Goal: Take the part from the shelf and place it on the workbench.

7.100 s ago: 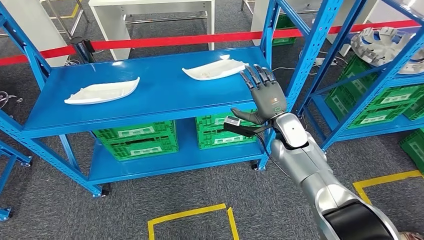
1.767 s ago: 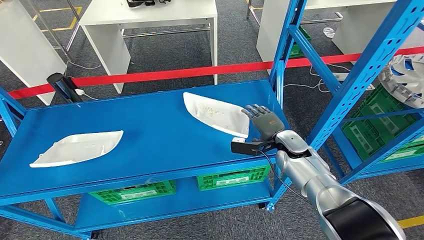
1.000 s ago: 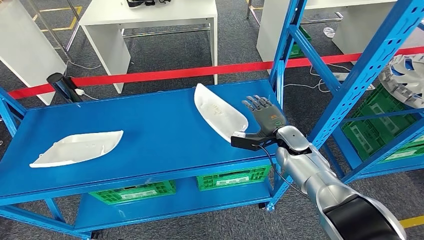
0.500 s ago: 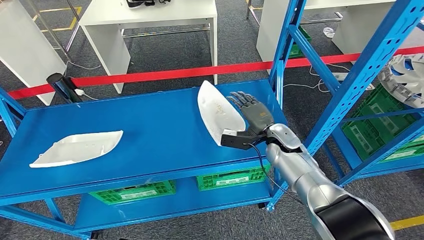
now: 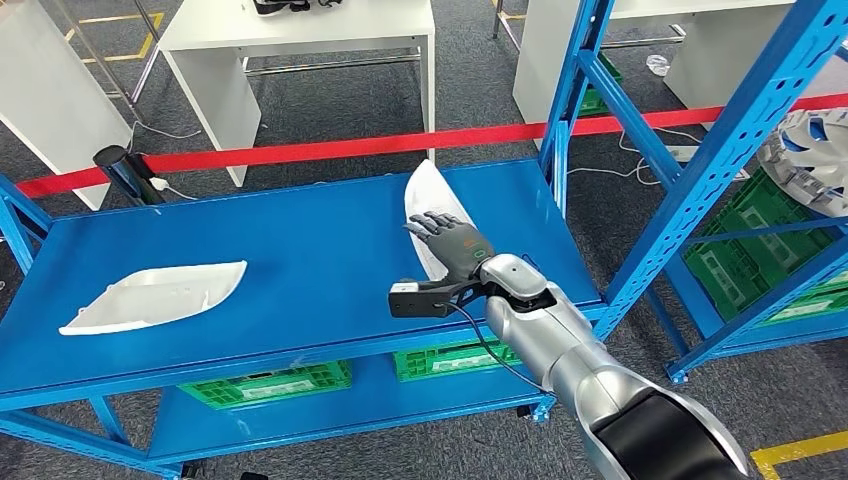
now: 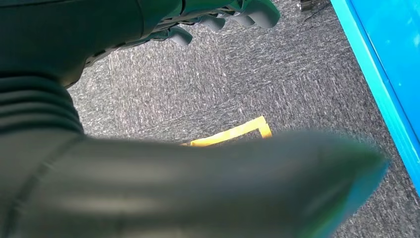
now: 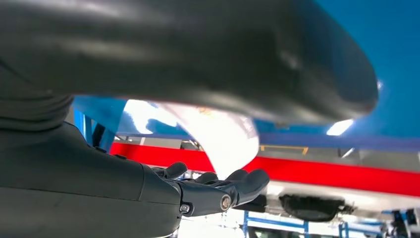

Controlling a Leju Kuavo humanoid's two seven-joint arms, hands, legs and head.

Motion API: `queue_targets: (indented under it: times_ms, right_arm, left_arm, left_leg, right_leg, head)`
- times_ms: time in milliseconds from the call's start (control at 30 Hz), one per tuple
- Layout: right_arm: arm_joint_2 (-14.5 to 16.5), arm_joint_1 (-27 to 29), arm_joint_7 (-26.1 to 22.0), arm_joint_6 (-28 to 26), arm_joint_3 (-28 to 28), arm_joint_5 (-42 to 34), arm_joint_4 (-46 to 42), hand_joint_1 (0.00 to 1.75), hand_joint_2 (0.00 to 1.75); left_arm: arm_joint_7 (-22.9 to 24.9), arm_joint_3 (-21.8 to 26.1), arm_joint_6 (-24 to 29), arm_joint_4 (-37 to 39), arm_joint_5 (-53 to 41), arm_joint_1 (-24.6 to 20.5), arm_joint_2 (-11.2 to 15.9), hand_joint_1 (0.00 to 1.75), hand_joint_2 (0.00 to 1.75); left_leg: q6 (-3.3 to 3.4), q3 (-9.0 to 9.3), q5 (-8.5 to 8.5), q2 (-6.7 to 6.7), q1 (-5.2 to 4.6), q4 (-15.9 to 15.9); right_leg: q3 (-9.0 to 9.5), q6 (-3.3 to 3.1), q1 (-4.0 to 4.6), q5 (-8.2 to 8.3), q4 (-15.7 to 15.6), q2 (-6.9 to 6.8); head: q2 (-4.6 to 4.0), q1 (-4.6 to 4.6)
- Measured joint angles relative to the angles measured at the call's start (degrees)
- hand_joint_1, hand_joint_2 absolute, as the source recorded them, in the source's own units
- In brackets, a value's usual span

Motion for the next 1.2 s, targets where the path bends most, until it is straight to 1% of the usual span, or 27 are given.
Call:
queue_targets:
  times_ms: [200,467,600,733,1167,1200]
  right_arm:
    - [0.3,0.0,1.8,2.3,2.8,1.3,1.2,0.0,0.0]
    - [0.1,0.1,2.1,2.6,4.4,1.4,2.0,0.0,0.0]
    - [0.1,0.1,2.1,2.6,4.6,1.4,2.3,0.0,1.75]
    - [-0.2,0.1,2.7,3.0,4.8,1.3,2.6,0.0,1.75]
    - [-3.0,0.6,2.8,3.1,4.8,-0.2,3.2,0.03,1.75]
    - [-3.0,0.6,2.8,3.1,4.8,-0.2,3.2,0.14,1.75]
  left_arm:
    - [0.7,0.0,0.0,0.0,-0.6,0.0,-0.2,0.0,0.0]
    - [0.9,0.0,0.0,0.0,-0.6,0.0,-0.2,0.0,0.0]
    - [0.9,0.0,0.0,0.0,-0.6,0.0,-0.2,0.0,0.0]
    - [0.8,0.0,0.0,0.0,-0.6,0.0,-0.2,0.0,0.0]
    - [0.2,0.0,0.0,0.0,-0.5,0.0,-0.3,0.0,0.0]
    - [0.2,0.0,0.0,0.0,-0.5,0.0,-0.3,0.0,0.0]
  left_leg:
    - [0.0,0.0,0.0,0.01,-0.01,0.0]
    - [0.0,0.01,0.0,0.01,-0.01,0.0]
    - [0.0,0.01,0.0,0.01,-0.01,0.0]
    - [0.0,0.02,0.0,0.0,-0.01,0.0]
    - [0.02,0.05,-0.02,0.02,-0.02,0.0]
    - [0.02,0.07,-0.02,0.02,-0.02,0.0]
  right_leg:
    - [0.0,0.0,-0.01,0.0,0.0,0.01]
    - [0.0,0.0,0.0,0.0,0.0,0.01]
    - [0.0,0.0,0.0,0.0,0.0,0.01]
    - [0.0,0.0,0.0,0.0,0.0,0.0]
    - [0.02,0.0,-0.01,0.0,0.0,0.05]
    - [0.03,0.0,-0.01,0.0,0.0,0.05]
  head:
    - [0.0,0.01]
    - [0.0,0.01]
    - [0.0,0.01]
    - [0.0,0.0]
    - [0.0,-0.01]
    - [0.0,-0.01]
